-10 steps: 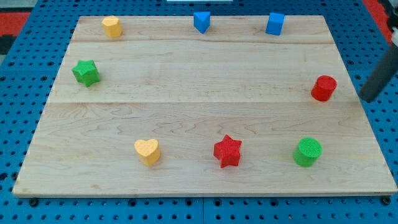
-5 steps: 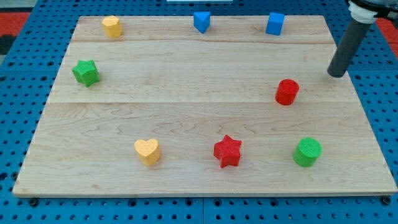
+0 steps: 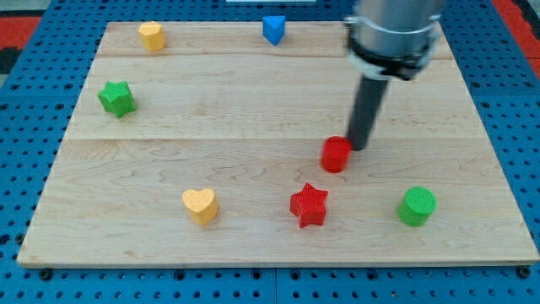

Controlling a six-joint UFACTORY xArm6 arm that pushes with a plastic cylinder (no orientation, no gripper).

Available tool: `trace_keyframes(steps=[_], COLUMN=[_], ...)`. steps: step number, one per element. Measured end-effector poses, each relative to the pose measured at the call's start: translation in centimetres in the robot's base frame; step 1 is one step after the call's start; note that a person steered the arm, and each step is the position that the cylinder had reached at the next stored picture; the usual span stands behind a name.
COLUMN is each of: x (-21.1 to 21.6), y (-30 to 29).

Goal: Move the red circle to the bottom left

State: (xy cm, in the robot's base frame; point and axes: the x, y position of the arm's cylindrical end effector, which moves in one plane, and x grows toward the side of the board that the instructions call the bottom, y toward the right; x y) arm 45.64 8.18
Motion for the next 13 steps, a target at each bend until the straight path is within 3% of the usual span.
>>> trace_keyframes(steps=[1, 2, 5, 6, 8, 10, 11, 13], x=[1.0, 2.9, 4.0, 4.0, 0.1, 4.2, 2.9, 3.8], y=[-4.1, 2.9, -19.0, -22.9, -27.3, -29.3, -28.4, -22.9])
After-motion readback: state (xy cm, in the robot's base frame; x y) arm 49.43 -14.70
